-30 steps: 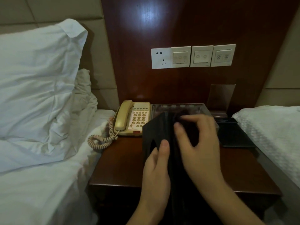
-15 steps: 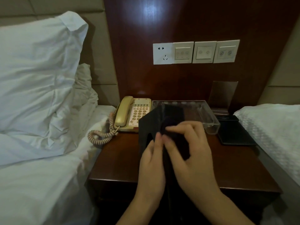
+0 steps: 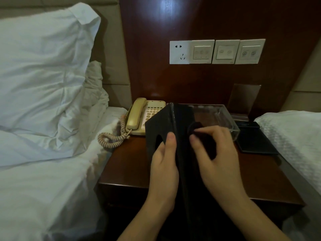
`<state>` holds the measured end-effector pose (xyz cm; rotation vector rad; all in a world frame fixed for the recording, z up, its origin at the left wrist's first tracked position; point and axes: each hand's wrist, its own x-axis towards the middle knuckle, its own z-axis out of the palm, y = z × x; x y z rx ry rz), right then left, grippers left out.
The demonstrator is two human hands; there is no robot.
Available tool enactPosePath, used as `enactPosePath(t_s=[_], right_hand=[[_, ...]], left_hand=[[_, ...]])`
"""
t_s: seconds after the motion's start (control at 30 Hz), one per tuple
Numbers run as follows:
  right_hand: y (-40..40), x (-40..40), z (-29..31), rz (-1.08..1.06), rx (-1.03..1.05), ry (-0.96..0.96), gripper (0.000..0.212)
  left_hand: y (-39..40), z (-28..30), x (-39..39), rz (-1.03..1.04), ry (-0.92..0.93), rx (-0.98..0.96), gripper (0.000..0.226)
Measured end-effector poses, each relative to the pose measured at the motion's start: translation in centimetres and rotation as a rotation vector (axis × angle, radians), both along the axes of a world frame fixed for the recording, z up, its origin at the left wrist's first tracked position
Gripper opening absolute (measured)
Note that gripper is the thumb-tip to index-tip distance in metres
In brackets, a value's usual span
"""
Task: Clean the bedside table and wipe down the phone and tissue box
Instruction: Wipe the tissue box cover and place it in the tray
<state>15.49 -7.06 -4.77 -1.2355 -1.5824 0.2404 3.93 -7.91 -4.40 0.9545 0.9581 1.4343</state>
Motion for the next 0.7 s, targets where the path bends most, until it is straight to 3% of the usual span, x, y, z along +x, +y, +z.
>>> enactPosePath(t_s=[0.23, 0.4, 0.6, 0.7], right_hand=[[-3.2, -1.9, -1.2, 0.089, 0.039, -0.119, 0.015], [0.0, -0.2, -0.5, -0.030, -0.047, -0.033, 0.010], [-3.3, -2.3, -1.3, 0.095, 0.008, -0.223, 0.018], [-1.2, -1.2, -1.0, 0.036, -0.065, -0.116, 0.012]], left_hand=[[0.4, -0.1, -0.6, 0.059, -0.022, -0.004, 0.043], [0.1, -0.4, -0.5, 0.040, 0.008, -0.006, 0.045], [0.8, -0.3, -1.3, 0.135, -0.020, 0.029, 0.046], [0.8, -0.4, -1.3, 0.136, -0.009, 0.028, 0.046]])
